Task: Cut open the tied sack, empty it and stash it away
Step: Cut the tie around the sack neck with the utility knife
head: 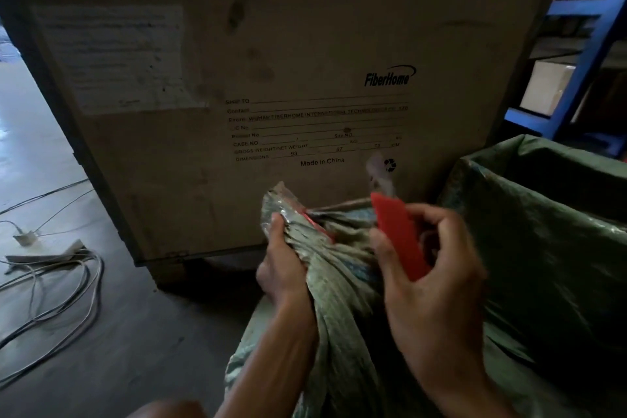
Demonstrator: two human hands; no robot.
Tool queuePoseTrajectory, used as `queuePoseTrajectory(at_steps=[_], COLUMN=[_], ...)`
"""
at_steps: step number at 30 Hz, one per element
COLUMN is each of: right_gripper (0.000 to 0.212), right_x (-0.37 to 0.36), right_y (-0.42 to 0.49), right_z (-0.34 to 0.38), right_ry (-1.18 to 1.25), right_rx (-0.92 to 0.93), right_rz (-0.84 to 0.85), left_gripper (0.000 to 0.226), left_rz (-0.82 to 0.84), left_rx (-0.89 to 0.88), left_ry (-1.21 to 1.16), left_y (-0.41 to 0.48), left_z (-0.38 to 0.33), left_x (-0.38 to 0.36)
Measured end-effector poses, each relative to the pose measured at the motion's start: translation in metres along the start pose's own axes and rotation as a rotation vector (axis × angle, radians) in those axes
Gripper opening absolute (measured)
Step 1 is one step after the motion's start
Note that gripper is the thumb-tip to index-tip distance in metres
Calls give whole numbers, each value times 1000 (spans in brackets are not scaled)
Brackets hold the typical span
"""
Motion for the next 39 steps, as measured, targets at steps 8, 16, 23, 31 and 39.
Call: queuePoseTrajectory(at_steps=[8, 16, 23, 31, 39], right_gripper=[34, 30, 27, 40, 28], right_x=[19, 15, 1, 0, -3], right_y=[34, 37, 35, 28, 23], right_z=[-15, -25, -38, -14, -5], right_ry=[65, 165, 312, 88, -126], right_rx=[-96, -137, -258, -16, 117], right_rz=[63, 188, 292, 270, 186], left_gripper=[55, 62, 47, 82, 71], left_rz=[198, 490, 610, 631, 683], left_rx=[-203, -462, -583, -74, -48], left_ry=[263, 796, 527, 66, 45], left_y=[3, -8, -33, -3, -4], left_z=[-15, -20, -44, -19, -9], left_x=[-27, -56, -65, -62, -68])
Point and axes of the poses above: each hand's wrist, its own y-axis towards the middle knuckle, its own x-axis out of the back of the hand, z = x × y, the point moved 10 cm from there along y, towards the middle knuckle, and after that the axes turned 6 degrees about -x, right-handed, at the moved point
